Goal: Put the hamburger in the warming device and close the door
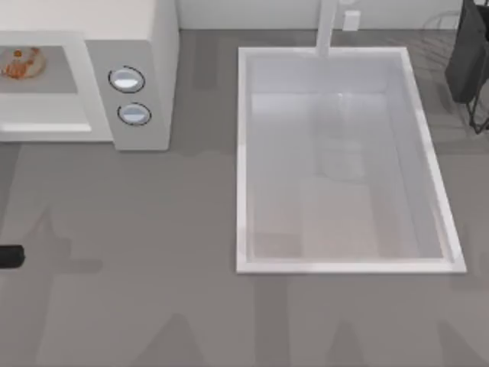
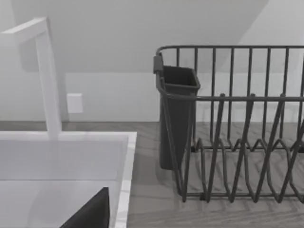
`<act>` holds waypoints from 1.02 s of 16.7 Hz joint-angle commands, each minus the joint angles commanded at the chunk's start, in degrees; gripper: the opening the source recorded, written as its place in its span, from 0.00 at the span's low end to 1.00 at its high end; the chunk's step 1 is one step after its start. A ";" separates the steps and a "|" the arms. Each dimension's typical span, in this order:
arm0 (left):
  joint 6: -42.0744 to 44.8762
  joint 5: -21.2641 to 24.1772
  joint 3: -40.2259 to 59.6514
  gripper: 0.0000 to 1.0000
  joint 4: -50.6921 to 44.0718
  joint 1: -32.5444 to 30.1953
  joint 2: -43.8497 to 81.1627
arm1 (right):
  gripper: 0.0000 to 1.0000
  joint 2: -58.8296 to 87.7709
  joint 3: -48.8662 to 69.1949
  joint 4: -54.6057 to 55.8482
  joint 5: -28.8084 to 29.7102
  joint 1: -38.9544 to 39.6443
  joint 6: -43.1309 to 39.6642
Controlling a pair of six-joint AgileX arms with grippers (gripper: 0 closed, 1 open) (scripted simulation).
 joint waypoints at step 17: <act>23.93 13.89 27.47 0.00 -19.69 28.16 29.41 | 1.00 0.00 0.00 0.00 0.00 0.00 0.00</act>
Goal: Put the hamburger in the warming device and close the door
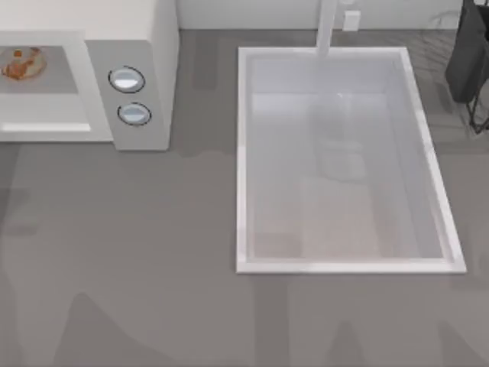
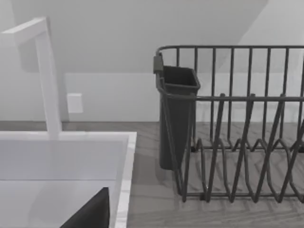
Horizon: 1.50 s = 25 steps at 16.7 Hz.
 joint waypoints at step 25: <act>28.18 25.81 41.54 0.00 -26.50 33.16 59.16 | 1.00 0.00 0.00 0.00 0.00 0.00 0.00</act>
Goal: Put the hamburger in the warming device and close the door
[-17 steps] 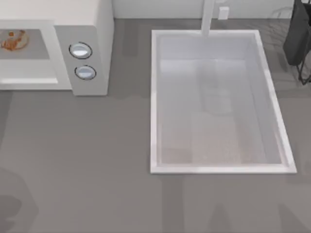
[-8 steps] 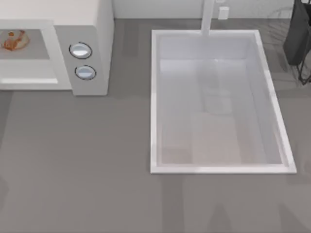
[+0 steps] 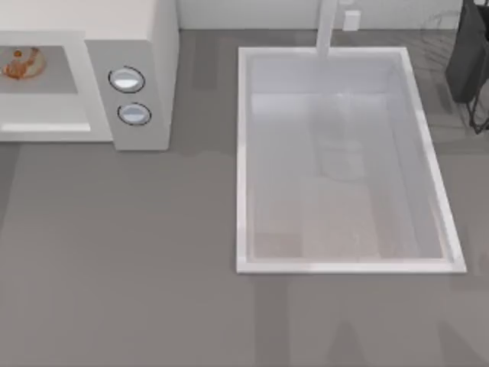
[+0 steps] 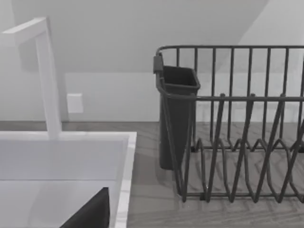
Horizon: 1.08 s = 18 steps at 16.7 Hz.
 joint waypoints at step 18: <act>-6.58 -2.98 -23.38 0.00 21.27 -6.27 -5.92 | 1.00 0.00 0.00 0.00 0.00 0.00 0.00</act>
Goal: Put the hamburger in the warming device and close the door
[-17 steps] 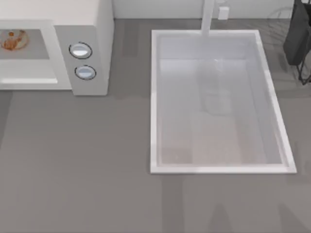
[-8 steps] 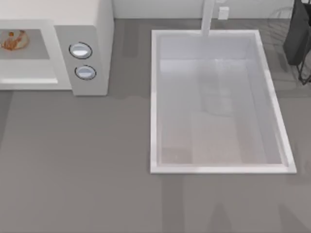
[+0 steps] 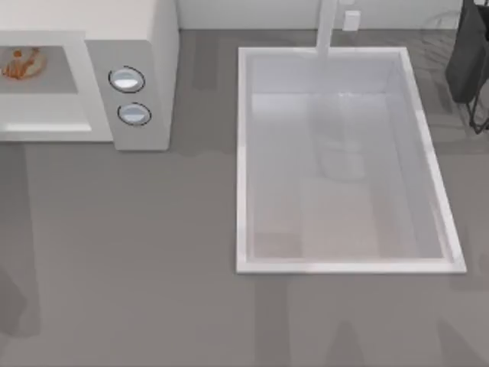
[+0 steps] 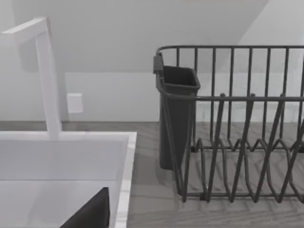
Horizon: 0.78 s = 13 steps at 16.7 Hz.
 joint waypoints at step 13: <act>-10.28 -5.55 -13.05 0.00 5.81 -9.65 -12.80 | 1.00 0.00 0.00 0.00 0.00 0.00 0.00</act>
